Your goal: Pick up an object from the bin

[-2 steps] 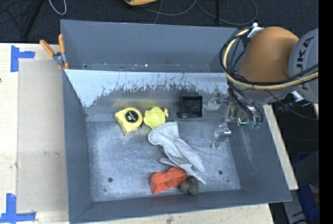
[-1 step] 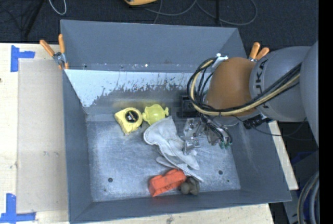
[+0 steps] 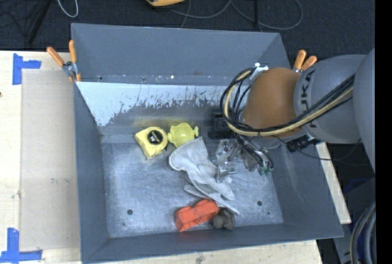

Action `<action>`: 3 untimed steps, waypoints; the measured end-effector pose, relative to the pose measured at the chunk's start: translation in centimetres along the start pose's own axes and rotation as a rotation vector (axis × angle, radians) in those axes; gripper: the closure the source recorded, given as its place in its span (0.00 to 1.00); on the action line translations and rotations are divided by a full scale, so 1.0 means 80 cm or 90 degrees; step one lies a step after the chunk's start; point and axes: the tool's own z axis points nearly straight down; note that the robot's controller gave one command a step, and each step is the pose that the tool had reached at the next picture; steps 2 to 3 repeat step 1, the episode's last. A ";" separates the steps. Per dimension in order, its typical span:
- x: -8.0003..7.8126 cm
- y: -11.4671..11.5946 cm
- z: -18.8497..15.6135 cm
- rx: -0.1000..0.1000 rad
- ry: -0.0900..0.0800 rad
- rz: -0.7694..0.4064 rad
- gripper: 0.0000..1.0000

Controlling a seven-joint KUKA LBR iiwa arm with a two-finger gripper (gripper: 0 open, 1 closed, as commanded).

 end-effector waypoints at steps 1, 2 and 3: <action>0.005 0.060 -0.218 -0.001 0.001 -0.017 1.00; 0.005 0.060 -0.218 -0.001 0.001 -0.017 1.00; 0.005 0.060 -0.218 -0.001 0.001 -0.017 1.00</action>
Offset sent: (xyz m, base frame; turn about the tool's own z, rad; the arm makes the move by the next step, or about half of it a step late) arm 0.0000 0.0000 0.0000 0.0000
